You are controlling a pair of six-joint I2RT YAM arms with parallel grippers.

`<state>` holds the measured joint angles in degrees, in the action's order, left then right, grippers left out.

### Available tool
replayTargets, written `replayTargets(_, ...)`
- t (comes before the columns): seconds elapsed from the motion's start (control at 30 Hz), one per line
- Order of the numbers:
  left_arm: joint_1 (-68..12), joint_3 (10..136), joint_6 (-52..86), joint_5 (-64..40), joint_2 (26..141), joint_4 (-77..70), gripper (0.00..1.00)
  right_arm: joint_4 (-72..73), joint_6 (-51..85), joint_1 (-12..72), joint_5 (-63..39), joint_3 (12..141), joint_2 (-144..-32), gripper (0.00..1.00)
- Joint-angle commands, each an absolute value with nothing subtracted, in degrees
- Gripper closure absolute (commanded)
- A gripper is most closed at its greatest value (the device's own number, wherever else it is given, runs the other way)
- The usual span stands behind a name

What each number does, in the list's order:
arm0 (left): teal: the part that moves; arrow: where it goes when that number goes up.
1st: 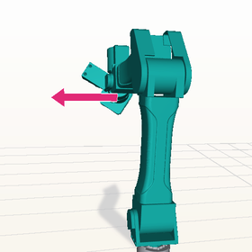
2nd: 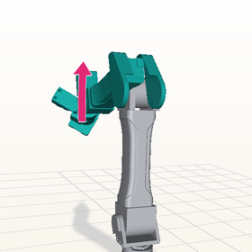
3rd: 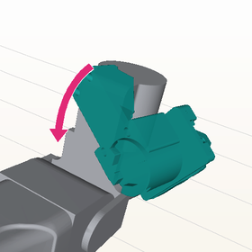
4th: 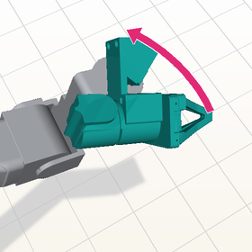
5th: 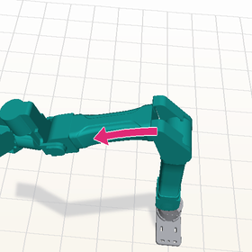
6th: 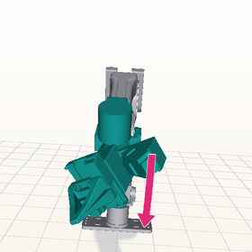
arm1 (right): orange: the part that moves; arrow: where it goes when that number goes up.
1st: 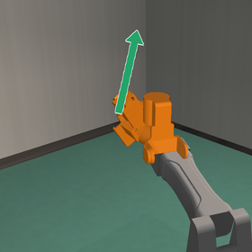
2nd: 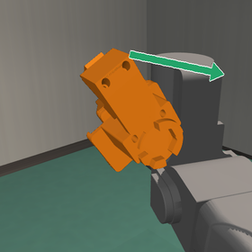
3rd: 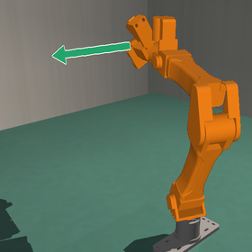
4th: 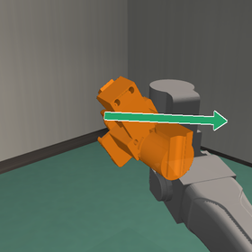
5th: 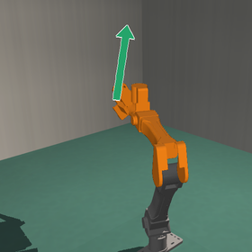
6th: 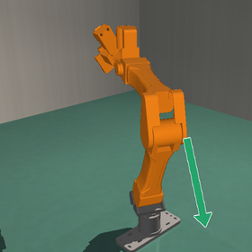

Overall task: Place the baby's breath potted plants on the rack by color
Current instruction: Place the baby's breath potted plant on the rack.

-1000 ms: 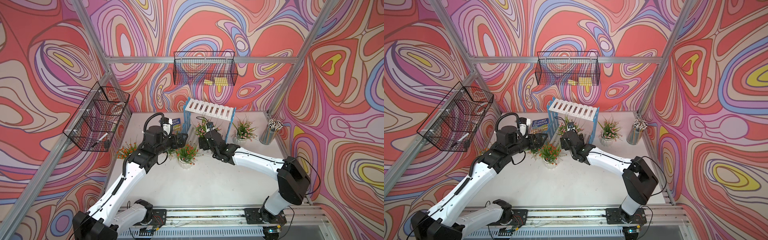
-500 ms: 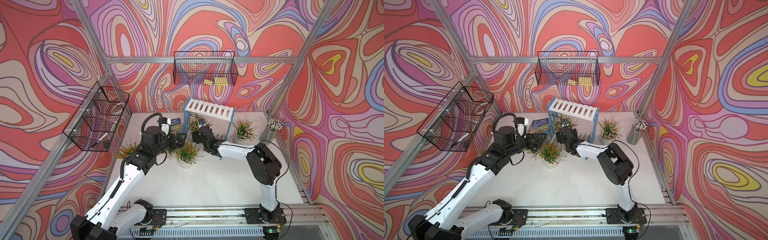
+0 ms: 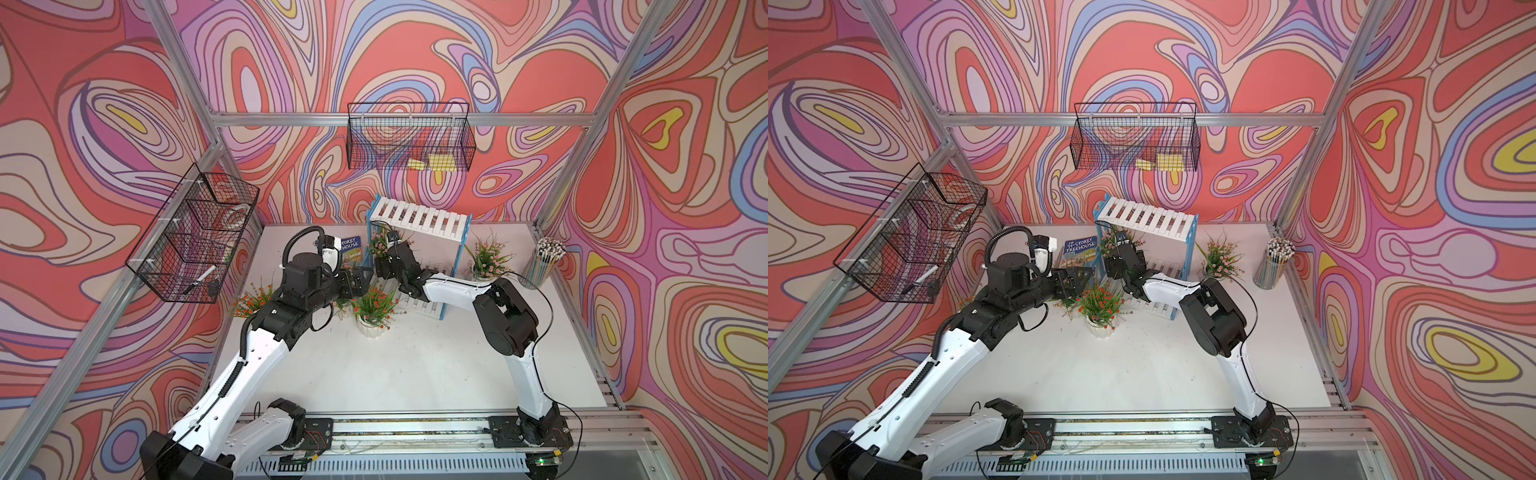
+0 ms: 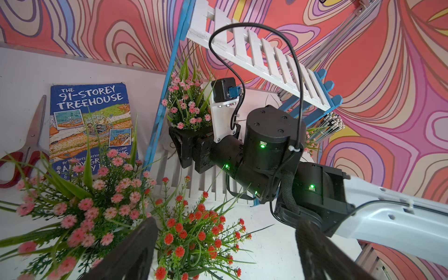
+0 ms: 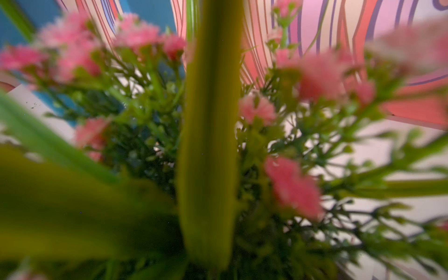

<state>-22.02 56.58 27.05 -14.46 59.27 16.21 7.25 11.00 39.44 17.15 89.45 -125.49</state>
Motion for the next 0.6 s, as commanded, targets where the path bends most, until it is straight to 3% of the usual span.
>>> replayTargets(0.0, -21.7, 56.6, 27.1, -14.1, 59.0, 16.2, 0.09, 7.2, 11.5, 39.3, 15.5, 92.6, -126.3, 0.32)
replayTargets(0.23, -21.7, 56.1, 27.2, -13.9, 58.7, 16.1, 0.09, 5.4, 11.3, 39.1, 13.8, 92.0, -125.8, 0.02)
replayTargets(0.57, -21.7, 56.2, 27.4, -13.7, 58.5, 16.1, 0.09, 5.3, 10.4, 39.2, 14.3, 85.7, -117.7, 0.02)
